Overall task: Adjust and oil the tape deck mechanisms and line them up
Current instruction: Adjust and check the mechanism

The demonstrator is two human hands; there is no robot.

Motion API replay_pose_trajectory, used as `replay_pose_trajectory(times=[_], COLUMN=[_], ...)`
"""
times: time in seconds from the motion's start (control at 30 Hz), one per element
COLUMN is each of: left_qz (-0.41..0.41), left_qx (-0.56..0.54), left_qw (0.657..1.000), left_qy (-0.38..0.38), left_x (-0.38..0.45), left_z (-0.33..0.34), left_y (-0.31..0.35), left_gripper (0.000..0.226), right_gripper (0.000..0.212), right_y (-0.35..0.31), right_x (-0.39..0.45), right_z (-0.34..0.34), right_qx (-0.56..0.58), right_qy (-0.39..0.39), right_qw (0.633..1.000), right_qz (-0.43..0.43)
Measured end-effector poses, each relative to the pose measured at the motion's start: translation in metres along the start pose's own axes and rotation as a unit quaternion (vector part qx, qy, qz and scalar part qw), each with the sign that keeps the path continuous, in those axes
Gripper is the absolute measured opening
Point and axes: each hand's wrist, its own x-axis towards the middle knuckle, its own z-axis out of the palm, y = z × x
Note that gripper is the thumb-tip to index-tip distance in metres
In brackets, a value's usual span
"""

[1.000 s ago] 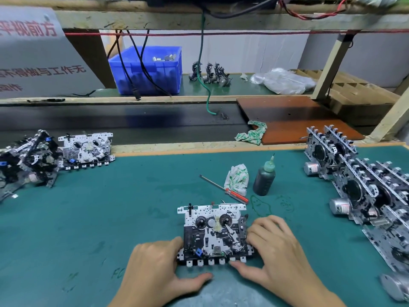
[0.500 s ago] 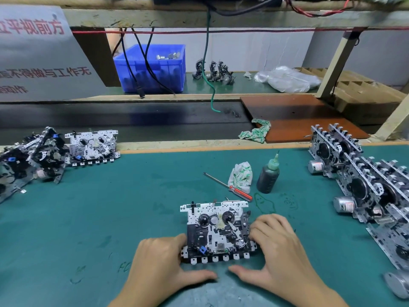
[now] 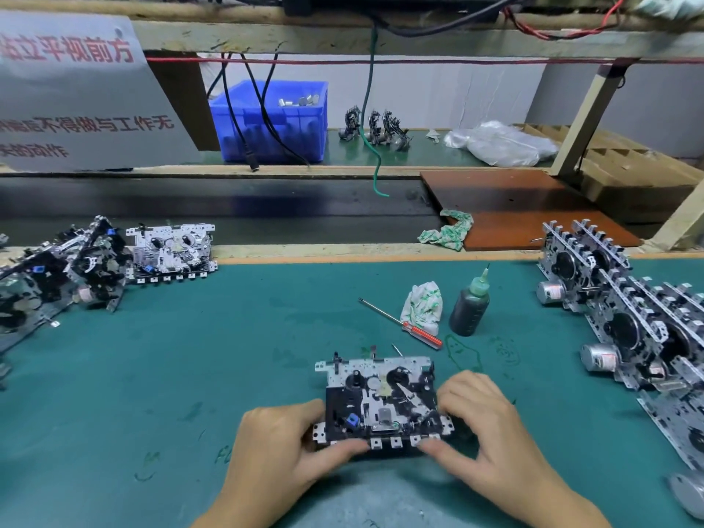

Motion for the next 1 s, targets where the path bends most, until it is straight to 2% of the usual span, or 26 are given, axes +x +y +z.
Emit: replay_pose_trajectory(times=[0.07, 0.17, 0.23, 0.3, 0.47, 0.53, 0.6, 0.67, 0.73, 0.77, 0.83, 0.9, 1.0], left_qz=[-0.004, -0.043, -0.116, -0.161, -0.200, -0.208, -0.193, -0.159, -0.095, -0.061, -0.010, 0.026, 0.062], left_qx=[-0.039, -0.081, -0.116, -0.117, -0.075, -0.007, 0.097, 0.126, 0.032, -0.033, -0.122, -0.136, -0.111], left_qw=[0.999, 0.994, 0.985, 0.979, 0.977, 0.978, 0.976, 0.979, 0.992, 0.995, 0.992, 0.990, 0.992], left_qy=[0.033, 0.051, 0.046, 0.035, -0.013, -0.023, -0.012, 0.034, 0.075, 0.068, 0.027, 0.004, 0.015], left_x=[0.001, 0.005, 0.012, 0.020, 0.040, 0.044, 0.045, 0.046, 0.049, 0.052, 0.060, 0.066, 0.069], left_z=[-0.001, -0.002, -0.002, 0.000, -0.001, -0.004, -0.008, -0.014, -0.017, -0.018, -0.015, -0.011, -0.001], left_y=[0.002, 0.007, 0.010, 0.010, 0.003, 0.006, 0.009, 0.012, 0.013, 0.014, 0.019, 0.026, 0.032], left_gripper=[0.070, 0.073, 0.070, 0.064, 0.077, 0.077, 0.076, 0.068, 0.045, 0.038, 0.033, 0.031, 0.028], right_gripper=[0.033, 0.051, 0.060, 0.067, 0.070, 0.075, 0.075, 0.063, 0.041, 0.040, 0.038, 0.031, 0.030], right_y=[-0.007, -0.018, -0.021, -0.021, -0.017, -0.015, -0.011, -0.005, -0.004, -0.005, -0.005, -0.007, -0.005], right_x=[0.004, 0.013, 0.020, 0.026, 0.041, 0.043, 0.041, 0.036, 0.034, 0.034, 0.037, 0.041, 0.045], right_z=[-0.004, -0.007, -0.007, -0.006, -0.006, -0.008, -0.009, -0.011, -0.011, -0.008, -0.001, 0.002, 0.001], right_qx=[0.129, 0.253, 0.247, 0.216, 0.166, 0.108, 0.006, 0.013, 0.125, 0.174, 0.232, 0.263, 0.294], right_qy=[0.019, 0.026, 0.013, 0.008, -0.001, -0.008, -0.008, -0.003, -0.051, -0.073, -0.053, -0.015, -0.020], right_qw=[0.988, 0.938, 0.925, 0.930, 0.939, 0.949, 0.960, 0.969, 0.969, 0.964, 0.955, 0.948, 0.935], right_qz=[0.083, 0.237, 0.288, 0.299, 0.302, 0.297, 0.281, 0.246, 0.205, 0.190, 0.177, 0.180, 0.196])
